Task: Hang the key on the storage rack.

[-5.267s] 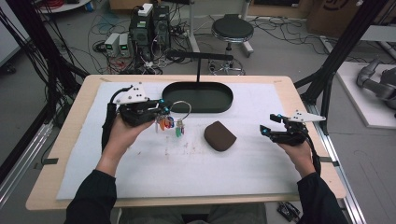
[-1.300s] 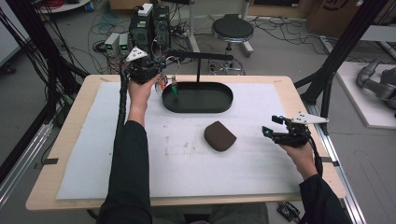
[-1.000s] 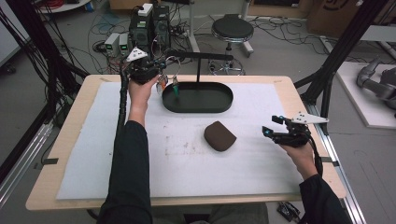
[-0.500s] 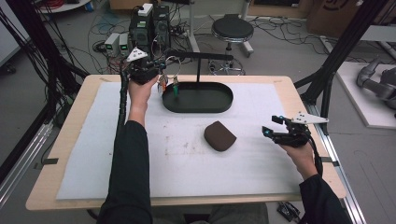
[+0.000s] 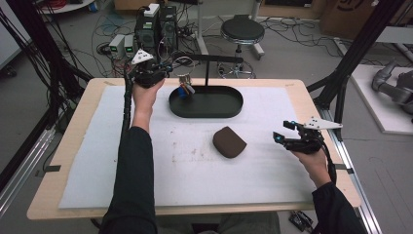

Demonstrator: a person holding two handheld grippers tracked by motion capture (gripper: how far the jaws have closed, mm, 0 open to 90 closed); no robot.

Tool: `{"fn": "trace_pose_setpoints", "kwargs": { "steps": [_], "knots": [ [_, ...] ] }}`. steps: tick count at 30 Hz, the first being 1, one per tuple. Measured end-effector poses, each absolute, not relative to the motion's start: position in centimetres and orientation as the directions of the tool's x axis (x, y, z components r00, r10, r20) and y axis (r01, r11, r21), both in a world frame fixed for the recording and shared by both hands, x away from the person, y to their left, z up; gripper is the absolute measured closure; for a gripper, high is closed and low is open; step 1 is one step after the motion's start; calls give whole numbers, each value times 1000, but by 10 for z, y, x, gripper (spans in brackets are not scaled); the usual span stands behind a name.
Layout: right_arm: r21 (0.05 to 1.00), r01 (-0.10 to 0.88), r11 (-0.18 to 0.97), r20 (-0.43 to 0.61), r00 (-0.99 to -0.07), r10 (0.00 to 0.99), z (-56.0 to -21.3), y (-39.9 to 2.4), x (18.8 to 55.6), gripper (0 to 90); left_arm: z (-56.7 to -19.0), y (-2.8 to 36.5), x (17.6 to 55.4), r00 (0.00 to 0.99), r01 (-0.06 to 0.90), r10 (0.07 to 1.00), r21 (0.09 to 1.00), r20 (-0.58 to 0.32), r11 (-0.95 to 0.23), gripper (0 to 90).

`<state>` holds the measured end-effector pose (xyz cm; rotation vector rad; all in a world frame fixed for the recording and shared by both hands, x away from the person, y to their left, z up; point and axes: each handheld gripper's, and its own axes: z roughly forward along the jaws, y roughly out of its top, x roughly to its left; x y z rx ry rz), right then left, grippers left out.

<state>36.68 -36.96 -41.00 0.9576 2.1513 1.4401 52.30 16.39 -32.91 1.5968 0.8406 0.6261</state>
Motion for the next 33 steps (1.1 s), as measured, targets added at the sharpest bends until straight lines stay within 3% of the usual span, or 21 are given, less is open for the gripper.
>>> {"fn": "trace_pose_setpoints", "kwargs": {
  "steps": [4, 9, 18, 26, 33],
  "knots": [
    [914, 325, 244, 57, -697, 715, -410, -369, 367, 269, -327, 163, 516, 600, 181, 800, 977, -18, -113, 692],
    [913, 320, 252, 50, -702, 710, -410, -368, 367, 290, -326, 161, 500, 609, 180, 792, 969, 26, -170, 519],
    [913, 318, 257, 47, -705, 707, -409, -364, 367, 290, -330, 161, 455, 702, 166, 711, 964, 32, -207, 359],
    [914, 314, 257, 45, -708, 705, -407, -360, 367, 289, -328, 165, 408, 757, 139, 652, 966, 38, -218, 278],
    [915, 312, 256, 48, -714, 699, -406, -359, 367, 278, -337, 174, 373, 800, 123, 597, 962, 49, -244, 277]
  ]
}}
